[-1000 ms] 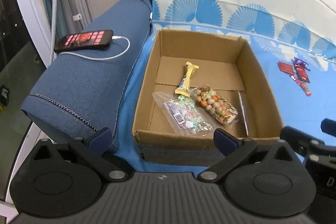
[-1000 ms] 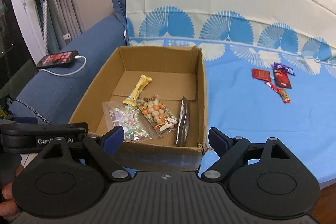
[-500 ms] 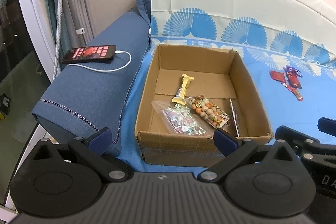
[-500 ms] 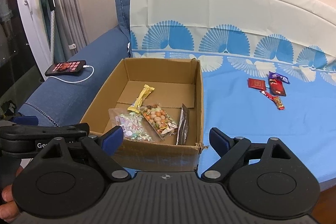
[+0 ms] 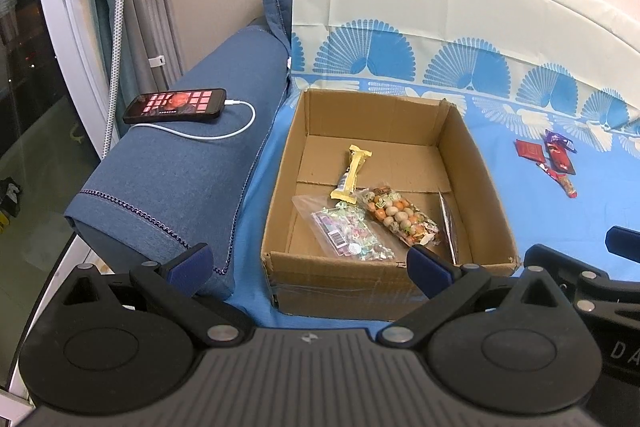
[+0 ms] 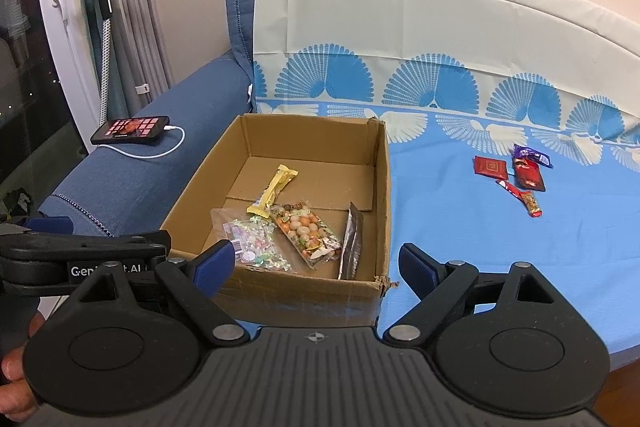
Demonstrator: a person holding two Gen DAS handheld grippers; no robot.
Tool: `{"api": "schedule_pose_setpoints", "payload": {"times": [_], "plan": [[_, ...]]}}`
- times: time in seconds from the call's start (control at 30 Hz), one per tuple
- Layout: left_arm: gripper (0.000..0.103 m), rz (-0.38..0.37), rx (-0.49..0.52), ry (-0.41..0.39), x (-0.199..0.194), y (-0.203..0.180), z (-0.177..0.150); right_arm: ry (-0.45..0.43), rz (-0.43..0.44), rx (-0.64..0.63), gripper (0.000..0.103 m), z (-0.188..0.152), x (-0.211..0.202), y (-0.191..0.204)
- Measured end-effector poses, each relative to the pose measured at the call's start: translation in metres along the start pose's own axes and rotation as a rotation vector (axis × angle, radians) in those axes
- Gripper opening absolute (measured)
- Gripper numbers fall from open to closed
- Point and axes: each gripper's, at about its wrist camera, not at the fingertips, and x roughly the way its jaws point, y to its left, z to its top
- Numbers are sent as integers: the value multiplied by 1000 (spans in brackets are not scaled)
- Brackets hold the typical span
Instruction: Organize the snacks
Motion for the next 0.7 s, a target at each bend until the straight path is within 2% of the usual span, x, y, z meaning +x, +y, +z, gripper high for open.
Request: {"api": "schedule_pose_setpoints", "payload": {"times": [0.7], "plan": [[103,18,49,30,8,-14,4,7,12,46,93,-3,5,-15]]}}
